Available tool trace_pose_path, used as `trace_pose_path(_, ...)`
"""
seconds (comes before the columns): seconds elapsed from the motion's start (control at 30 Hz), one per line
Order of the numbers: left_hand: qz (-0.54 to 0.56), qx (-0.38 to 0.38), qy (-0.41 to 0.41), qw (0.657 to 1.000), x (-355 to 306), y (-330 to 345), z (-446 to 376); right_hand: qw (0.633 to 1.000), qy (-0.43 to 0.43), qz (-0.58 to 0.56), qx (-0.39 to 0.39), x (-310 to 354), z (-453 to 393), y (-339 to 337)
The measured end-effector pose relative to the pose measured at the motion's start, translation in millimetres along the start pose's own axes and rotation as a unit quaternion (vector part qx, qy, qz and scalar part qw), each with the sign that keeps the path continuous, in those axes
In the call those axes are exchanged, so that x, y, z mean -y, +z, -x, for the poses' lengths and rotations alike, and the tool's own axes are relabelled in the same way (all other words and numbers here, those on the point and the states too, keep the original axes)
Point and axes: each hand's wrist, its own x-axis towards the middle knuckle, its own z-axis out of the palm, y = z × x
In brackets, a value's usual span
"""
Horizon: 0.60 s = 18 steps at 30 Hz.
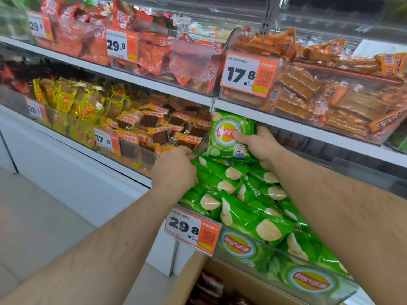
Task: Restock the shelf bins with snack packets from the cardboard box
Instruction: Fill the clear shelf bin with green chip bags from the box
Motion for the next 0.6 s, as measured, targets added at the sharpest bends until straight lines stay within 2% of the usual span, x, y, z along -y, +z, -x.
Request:
trace_pose_path(0.3, 0.002, -0.006, 0.002, 1.0, 0.4, -0.4, 0.8, 0.997, -0.055, 0.054, -0.021, -13.3, -8.9, 3.9)
trace_pose_path(0.43, -0.008, -0.004, 0.001, 1.0, -0.6, -1.0, 0.8, 0.994, -0.046, 0.073, -0.071, -19.5, -6.0, 10.0)
trace_pose_path(0.53, -0.015, -0.003, -0.006, 1.0, -1.2, -0.9, 0.4, 0.991, -0.044, 0.113, -0.059, -18.0, -4.0, 10.9)
trace_pose_path(0.6, -0.014, -0.004, -0.007, 1.0, -1.6, -0.3, 0.2, 0.992, -0.013, 0.117, -0.047, -11.5, -5.7, 6.7)
